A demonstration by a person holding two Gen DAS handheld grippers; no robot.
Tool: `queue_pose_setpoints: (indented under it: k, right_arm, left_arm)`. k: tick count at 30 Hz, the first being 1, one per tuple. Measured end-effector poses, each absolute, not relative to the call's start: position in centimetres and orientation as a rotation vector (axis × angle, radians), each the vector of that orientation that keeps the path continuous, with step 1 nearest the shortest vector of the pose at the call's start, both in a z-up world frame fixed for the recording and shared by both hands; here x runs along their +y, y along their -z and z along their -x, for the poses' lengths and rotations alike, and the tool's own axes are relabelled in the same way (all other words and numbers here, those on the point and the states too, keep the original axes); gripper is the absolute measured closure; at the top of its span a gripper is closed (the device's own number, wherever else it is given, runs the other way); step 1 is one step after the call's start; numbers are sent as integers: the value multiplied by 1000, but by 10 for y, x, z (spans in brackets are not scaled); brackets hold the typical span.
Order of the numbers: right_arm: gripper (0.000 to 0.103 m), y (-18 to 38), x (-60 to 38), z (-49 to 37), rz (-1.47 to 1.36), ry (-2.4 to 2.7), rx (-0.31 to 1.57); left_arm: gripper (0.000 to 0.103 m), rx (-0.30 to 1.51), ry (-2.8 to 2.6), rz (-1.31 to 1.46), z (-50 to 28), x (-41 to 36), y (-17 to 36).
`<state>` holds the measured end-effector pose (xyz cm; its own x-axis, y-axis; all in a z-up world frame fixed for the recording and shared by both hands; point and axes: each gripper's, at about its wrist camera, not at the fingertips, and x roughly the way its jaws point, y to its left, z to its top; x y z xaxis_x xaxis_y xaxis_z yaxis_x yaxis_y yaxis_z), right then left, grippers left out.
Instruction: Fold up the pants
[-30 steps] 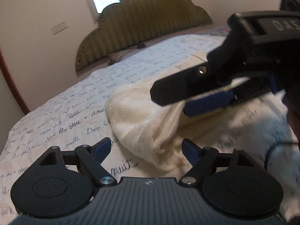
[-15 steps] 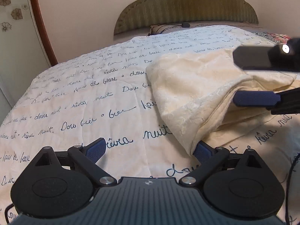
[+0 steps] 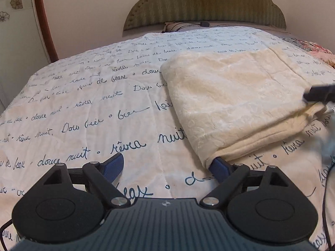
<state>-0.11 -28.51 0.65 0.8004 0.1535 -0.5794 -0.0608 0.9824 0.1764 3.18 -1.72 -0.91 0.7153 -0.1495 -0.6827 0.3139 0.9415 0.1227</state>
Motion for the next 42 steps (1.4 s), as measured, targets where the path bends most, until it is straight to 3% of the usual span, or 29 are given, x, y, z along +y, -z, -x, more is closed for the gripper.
queue_pose_setpoints:
  k: [5,9,15,19,29,37,38,42]
  right_arm:
    - [40,-11,-274,13,-85,-96,615]
    - [40,-29,-274,5,-98,-105,529]
    - [40,-4,-280,-16,-96,-74,616]
    - [39,0,-284,-2,-100,-96,631]
    - [39,-48,-292,-77,-34,-94,555]
    - [40,-14,-295,-156,151,-34,736]
    - [39,-9,-305,-155,118,-19,739]
    - [38,-7,-324,-138,11,15,717]
  left_arm:
    - [26,765,322,-230,-26,-5,-5]
    - [23,646,387,-168,-31,-11,-35]
    - [14,581,545,-102,-61,-53,-34]
    - [20,746,576,-206,-69,-76,6]
    - [18,528,641,-189,-120,-85,-41]
    - [20,719,624,-78,-220,-105,-12]
    - [24,747,610,-78,-228,-105,-3]
    - [25,725,585,-104,-221,-103,2]
